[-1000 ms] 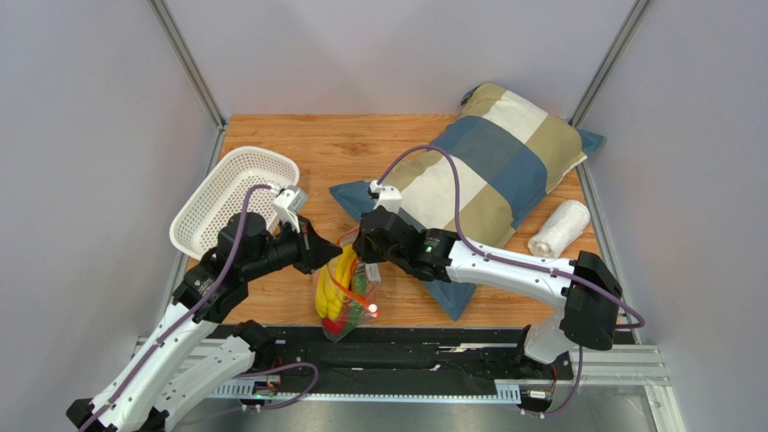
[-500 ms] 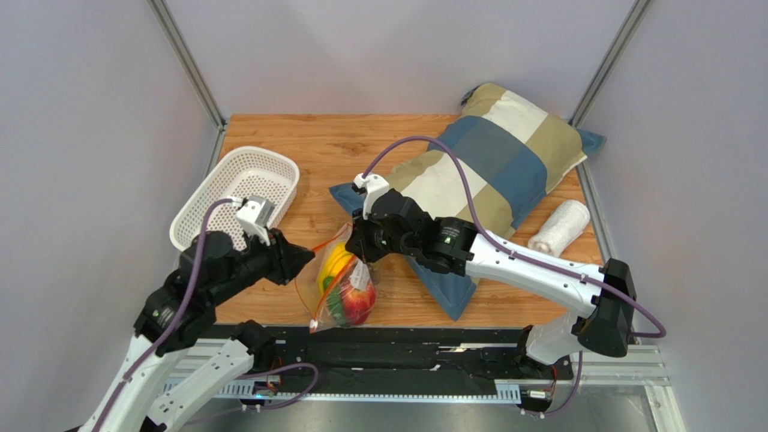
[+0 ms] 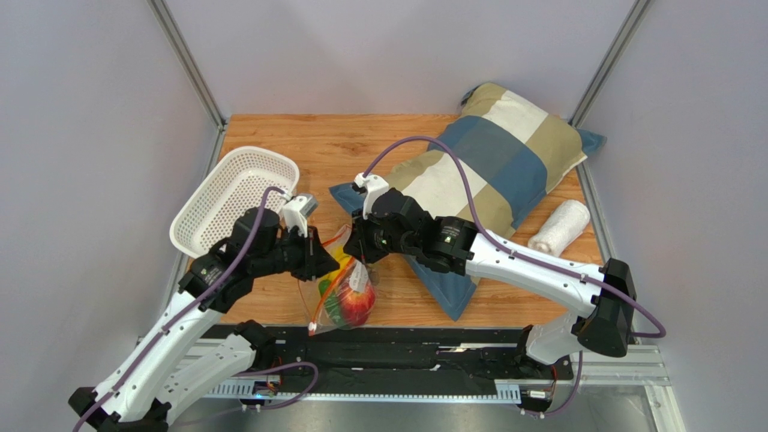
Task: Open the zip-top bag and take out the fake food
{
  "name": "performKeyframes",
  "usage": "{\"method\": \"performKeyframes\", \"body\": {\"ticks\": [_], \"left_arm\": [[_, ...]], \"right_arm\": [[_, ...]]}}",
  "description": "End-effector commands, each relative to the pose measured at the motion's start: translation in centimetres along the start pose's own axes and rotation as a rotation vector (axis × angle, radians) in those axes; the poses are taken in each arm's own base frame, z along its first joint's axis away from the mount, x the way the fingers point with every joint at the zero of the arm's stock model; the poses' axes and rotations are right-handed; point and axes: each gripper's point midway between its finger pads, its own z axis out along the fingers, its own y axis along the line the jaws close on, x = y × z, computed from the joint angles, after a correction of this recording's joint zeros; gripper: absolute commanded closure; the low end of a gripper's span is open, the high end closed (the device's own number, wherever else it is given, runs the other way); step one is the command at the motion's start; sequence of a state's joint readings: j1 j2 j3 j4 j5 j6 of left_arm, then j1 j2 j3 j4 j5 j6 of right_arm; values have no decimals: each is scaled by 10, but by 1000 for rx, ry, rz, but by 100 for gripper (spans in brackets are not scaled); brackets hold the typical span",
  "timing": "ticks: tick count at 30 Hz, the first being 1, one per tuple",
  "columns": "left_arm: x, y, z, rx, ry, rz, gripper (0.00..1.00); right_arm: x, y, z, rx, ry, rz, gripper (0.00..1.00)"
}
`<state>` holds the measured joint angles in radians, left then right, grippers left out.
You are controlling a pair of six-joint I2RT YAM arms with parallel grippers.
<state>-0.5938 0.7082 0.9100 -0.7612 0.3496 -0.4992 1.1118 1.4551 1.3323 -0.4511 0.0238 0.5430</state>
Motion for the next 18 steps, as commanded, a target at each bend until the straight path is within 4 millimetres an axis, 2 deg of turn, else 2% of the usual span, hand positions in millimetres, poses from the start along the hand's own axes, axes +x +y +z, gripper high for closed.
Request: {"method": "performKeyframes", "body": {"ticks": [1, 5, 6, 8, 12, 15, 18], "left_arm": [[7, 36, -8, -199, -30, -70, 88], [12, 48, -16, -260, -79, -100, 86], [13, 52, -17, -284, -91, -136, 80], [20, 54, -14, -280, -85, -164, 74], [32, 42, -2, -190, -26, -193, 69], [45, 47, 4, -199, 28, -200, 63], [45, 45, 5, -195, 47, -202, 57]], "right_arm": [[-36, 24, -16, -86, -116, 19, 100], [-36, 24, -19, -89, -120, 18, 100], [-36, 24, -19, -89, -121, 16, 100], [-39, 26, -21, -96, -132, 18, 100], [-39, 33, -24, -134, -129, 22, 100], [-41, 33, -23, -128, -136, 25, 100], [-42, 35, -22, -139, -136, 28, 100]]}}
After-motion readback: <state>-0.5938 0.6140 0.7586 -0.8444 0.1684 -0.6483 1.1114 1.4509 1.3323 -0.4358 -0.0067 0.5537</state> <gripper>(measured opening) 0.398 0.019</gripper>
